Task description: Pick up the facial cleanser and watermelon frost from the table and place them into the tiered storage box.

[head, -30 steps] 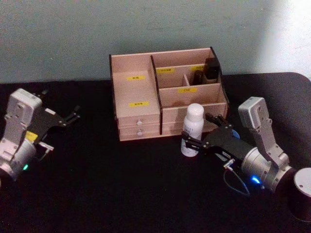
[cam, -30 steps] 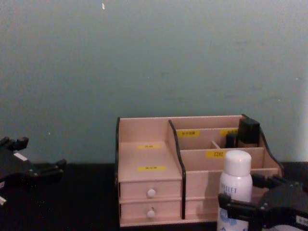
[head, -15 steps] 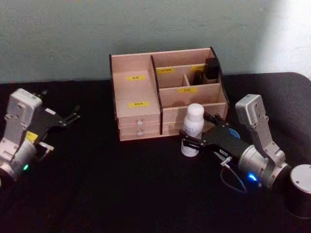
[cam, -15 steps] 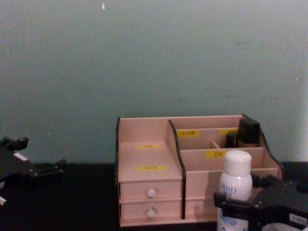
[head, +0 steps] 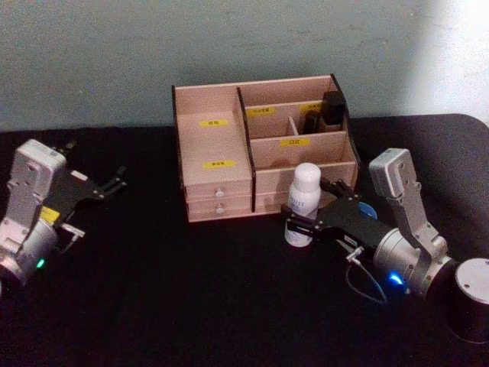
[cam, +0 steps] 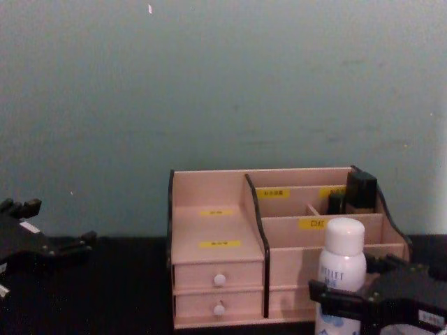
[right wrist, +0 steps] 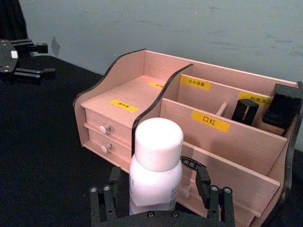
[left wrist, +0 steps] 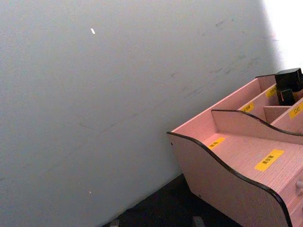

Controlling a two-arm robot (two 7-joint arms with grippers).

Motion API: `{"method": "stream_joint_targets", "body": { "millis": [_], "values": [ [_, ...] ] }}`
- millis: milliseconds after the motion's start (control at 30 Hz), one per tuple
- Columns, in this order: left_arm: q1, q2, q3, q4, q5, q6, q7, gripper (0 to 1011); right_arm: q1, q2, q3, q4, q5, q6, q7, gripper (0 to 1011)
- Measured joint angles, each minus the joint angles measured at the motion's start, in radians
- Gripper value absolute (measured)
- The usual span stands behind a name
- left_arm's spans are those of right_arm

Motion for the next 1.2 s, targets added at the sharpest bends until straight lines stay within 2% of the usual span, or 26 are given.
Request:
{"method": "stream_joint_targets", "body": {
  "millis": [267, 400, 633, 733, 1200],
  "values": [
    [0.000, 0.000, 0.000, 0.000, 0.000, 0.000, 0.000, 1001, 0.000, 0.001, -0.001, -0.001, 0.001, -0.001, -0.002, 985],
    [0.000, 0.000, 0.000, 0.000, 0.000, 0.000, 0.000, 1001, -0.001, 0.001, -0.002, -0.001, 0.001, -0.001, -0.002, 862],
    [0.000, 0.000, 0.000, 0.000, 0.000, 0.000, 0.000, 1001, -0.001, 0.002, -0.002, -0.002, 0.002, -0.002, -0.002, 704],
    [0.000, 0.000, 0.000, 0.000, 0.000, 0.000, 0.000, 1001, -0.001, 0.002, -0.002, -0.002, 0.002, -0.002, -0.003, 599],
    [0.000, 0.000, 0.000, 0.000, 0.000, 0.000, 0.000, 1001, -0.002, 0.003, -0.001, -0.004, 0.002, -0.002, -0.002, 589]
  ]
}}
